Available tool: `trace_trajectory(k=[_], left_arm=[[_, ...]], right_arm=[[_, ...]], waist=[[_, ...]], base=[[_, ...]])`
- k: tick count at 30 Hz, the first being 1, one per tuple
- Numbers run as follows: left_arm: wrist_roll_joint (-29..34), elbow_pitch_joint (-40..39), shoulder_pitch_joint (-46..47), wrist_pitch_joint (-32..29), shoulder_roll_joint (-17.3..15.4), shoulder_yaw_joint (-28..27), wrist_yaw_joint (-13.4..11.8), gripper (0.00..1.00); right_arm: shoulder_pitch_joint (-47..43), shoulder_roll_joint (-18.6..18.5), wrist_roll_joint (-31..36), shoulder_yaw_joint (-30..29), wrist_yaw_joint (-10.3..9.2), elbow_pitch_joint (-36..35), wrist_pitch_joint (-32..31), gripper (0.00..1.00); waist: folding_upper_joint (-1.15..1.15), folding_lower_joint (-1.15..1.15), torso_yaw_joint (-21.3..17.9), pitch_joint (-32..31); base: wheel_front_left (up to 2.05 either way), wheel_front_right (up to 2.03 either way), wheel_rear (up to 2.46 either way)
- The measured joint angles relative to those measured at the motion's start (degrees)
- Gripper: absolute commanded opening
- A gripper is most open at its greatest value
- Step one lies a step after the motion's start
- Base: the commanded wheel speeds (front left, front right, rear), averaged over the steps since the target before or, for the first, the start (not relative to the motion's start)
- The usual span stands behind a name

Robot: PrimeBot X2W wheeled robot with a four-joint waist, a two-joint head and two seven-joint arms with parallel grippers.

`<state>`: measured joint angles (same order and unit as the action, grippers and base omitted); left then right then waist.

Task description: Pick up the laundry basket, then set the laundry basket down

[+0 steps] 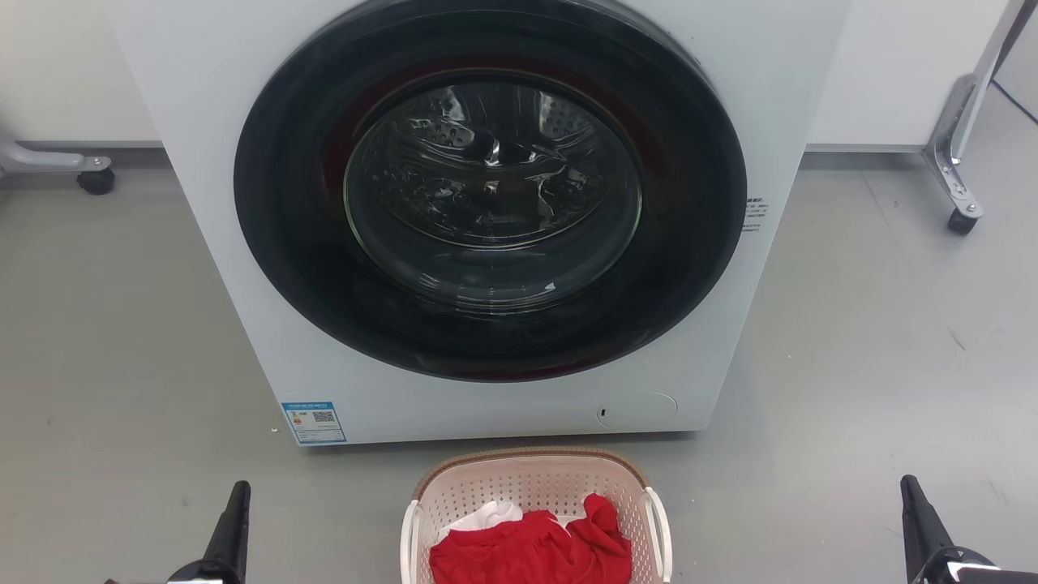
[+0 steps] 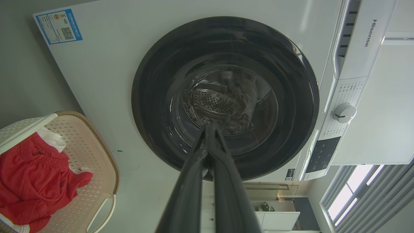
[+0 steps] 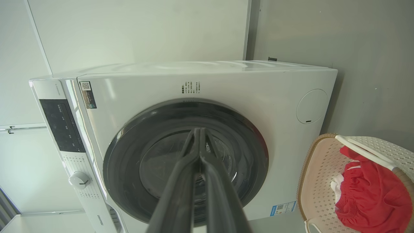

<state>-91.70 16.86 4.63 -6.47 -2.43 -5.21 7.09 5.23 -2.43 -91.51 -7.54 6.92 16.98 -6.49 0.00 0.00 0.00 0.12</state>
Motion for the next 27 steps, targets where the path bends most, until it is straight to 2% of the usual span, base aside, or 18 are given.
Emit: trace_trajectory(k=[10,11,22,27], left_arm=[[0.01,1.36,-1.12,0.0,0.31,0.13,-0.04,0.0],[0.01,1.99,-1.78,0.0,0.51,0.19,-0.04,1.0],[0.64,1.97,-2.92,1.93,0.66,2.61,-0.13,1.0],[2.78,1.21,-2.92,3.08,0.64,3.13,-1.05,1.0]], right_arm=[[-0.87,0.45,0.02,0.19,-0.05,1.41,0.01,0.0],[-1.45,0.73,0.02,0.23,-0.11,2.07,0.01,1.0],[-2.53,1.1,0.36,2.88,-0.36,2.55,2.05,1.0],[-2.53,1.08,2.04,3.76,-0.94,2.27,3.08,1.0]], waist=[[0.0,0.0,0.0,0.0],[0.0,0.0,0.0,0.0],[0.0,0.0,0.04,-0.07],[0.0,0.0,0.08,-0.11]], base=[[0.0,0.0,0.0],[0.0,0.0,0.0],[0.0,0.0,0.0],[0.0,0.0,0.0]])
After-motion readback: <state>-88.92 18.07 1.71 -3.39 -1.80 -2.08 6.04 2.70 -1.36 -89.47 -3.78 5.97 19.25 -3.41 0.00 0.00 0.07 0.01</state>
